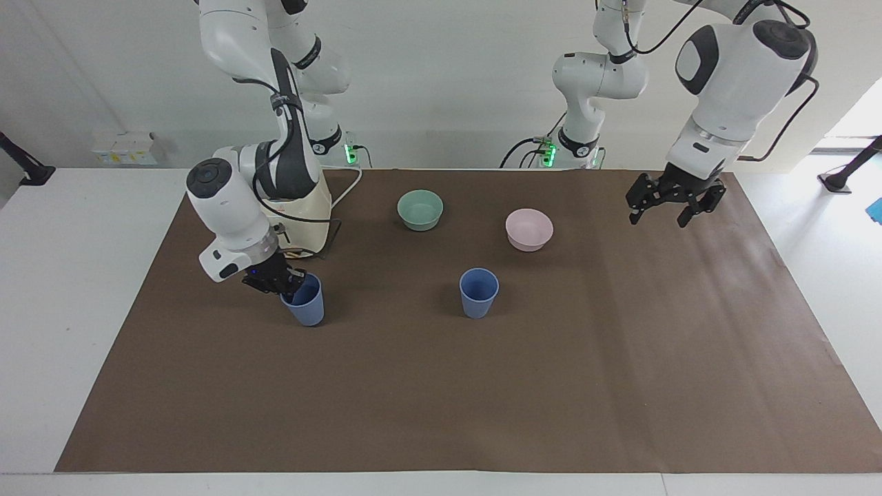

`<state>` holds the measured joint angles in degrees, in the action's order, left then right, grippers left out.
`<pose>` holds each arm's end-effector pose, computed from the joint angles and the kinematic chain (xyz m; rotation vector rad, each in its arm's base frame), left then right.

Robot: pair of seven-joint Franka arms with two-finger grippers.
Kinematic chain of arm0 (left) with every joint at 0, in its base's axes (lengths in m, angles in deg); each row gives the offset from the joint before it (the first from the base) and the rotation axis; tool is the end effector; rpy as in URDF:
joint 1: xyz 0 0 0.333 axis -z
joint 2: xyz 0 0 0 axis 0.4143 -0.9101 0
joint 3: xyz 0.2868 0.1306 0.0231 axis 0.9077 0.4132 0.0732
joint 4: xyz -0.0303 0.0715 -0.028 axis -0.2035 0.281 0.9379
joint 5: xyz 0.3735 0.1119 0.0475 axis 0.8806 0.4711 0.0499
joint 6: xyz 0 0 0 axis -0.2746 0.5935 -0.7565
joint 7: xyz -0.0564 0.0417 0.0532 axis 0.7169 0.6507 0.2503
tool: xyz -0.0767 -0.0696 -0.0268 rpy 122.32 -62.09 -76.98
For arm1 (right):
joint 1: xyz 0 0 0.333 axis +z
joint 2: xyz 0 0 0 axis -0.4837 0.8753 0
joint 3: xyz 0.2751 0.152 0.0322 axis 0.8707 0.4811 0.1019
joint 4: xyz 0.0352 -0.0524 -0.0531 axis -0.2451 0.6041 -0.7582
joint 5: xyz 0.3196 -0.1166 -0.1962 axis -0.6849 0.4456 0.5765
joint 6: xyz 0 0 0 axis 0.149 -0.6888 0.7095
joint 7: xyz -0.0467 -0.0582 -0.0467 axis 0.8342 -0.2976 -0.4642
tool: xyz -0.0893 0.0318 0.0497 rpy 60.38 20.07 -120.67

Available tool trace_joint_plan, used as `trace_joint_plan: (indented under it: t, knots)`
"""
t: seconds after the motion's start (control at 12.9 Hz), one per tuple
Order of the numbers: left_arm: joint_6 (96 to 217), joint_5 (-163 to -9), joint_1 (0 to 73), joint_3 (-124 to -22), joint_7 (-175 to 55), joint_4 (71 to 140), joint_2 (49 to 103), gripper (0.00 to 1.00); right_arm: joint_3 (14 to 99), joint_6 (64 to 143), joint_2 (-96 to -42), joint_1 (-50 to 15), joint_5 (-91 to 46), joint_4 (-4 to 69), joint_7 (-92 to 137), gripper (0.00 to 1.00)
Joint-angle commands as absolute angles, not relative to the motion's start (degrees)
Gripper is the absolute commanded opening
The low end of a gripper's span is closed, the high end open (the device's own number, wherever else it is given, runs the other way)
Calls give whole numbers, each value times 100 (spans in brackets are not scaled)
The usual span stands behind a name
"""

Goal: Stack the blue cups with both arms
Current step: 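Release the cup and withdraw the left gripper while the right gripper grasps, then carry the other blue cup over the first cup with the right gripper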

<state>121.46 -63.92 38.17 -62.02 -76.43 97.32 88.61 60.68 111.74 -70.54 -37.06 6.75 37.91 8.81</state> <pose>0.5530 -0.0570 0.5790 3.0721 -0.1593 0.1277 0.6147 0.0261 0.3829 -3.0751 0.0879 -0.0739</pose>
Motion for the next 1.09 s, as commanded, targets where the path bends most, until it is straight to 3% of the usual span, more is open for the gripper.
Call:
trace_joint_plan:
  t: [0.0, 0.23, 0.62, 1.01]
  knots:
    - [11665, -6175, 3529, -6274, -7989, 9156, 8651, 100, 6126, 10368, -7185, -3456, 645, 3172, 722, 0]
    - [11542, -6174, 3459, -6274, -7998, 8804, 8431, 100, 6135, 9909, -7185, -2834, 671, 2695, -286, 0]
    - [11594, -6192, 3511, -6274, -7998, 8856, 8440, 100, 6161, 9602, -7062, -1462, 1023, 2010, -1948, 0]
    - [11208, -6192, 3441, -6274, -7990, 8874, 8492, 100, 6144, 9283, -6176, -555, 1023, 490, -3224, 0]
